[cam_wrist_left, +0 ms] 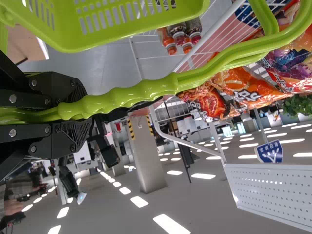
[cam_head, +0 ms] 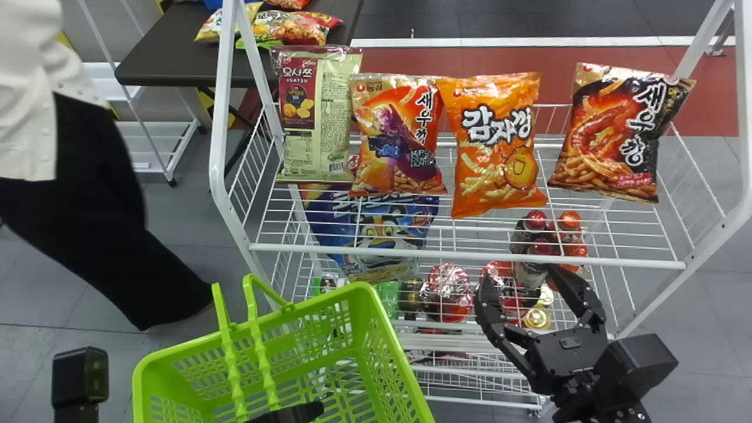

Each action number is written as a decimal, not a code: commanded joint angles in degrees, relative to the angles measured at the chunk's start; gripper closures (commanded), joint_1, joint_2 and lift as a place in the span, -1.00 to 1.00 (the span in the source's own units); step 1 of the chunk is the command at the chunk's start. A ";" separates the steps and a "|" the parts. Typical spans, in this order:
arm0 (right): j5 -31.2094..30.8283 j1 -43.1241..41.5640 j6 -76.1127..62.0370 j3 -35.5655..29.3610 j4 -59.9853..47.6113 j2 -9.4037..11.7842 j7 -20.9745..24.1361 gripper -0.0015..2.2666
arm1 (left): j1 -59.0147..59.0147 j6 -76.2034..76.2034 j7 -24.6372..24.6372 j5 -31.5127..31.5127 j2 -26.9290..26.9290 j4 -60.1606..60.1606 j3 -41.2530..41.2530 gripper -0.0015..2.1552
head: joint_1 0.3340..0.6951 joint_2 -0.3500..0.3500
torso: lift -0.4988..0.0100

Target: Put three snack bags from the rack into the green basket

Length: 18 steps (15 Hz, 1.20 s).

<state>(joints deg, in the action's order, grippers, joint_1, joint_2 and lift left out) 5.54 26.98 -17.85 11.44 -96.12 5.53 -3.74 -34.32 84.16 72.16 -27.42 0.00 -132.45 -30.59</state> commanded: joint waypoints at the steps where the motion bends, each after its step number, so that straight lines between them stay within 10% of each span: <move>1: 0.00 0.09 -0.12 -0.37 0.05 0.01 -0.04 -0.90 | 0.22 0.00 0.00 0.00 -0.15 0.44 0.00 1.00 | 1.00 0.19 | 0.96; 11: 0.00 -1.23 0.23 0.60 0.14 -0.16 -0.04 -0.91 | 0.48 0.00 0.26 -0.17 -0.09 0.62 0.09 0.99 | 1.00 0.17 | 0.96; 18: 0.35 -18.37 11.30 7.72 7.70 -2.19 0.40 -0.91 | -0.31 0.18 1.06 -0.17 -0.15 0.26 -0.26 0.99 | 1.00 0.42 | 0.96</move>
<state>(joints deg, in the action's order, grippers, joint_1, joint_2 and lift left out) 5.80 12.68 -8.25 17.44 -90.87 4.07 -3.58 -34.43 84.31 72.97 -27.60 0.00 -132.00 -30.68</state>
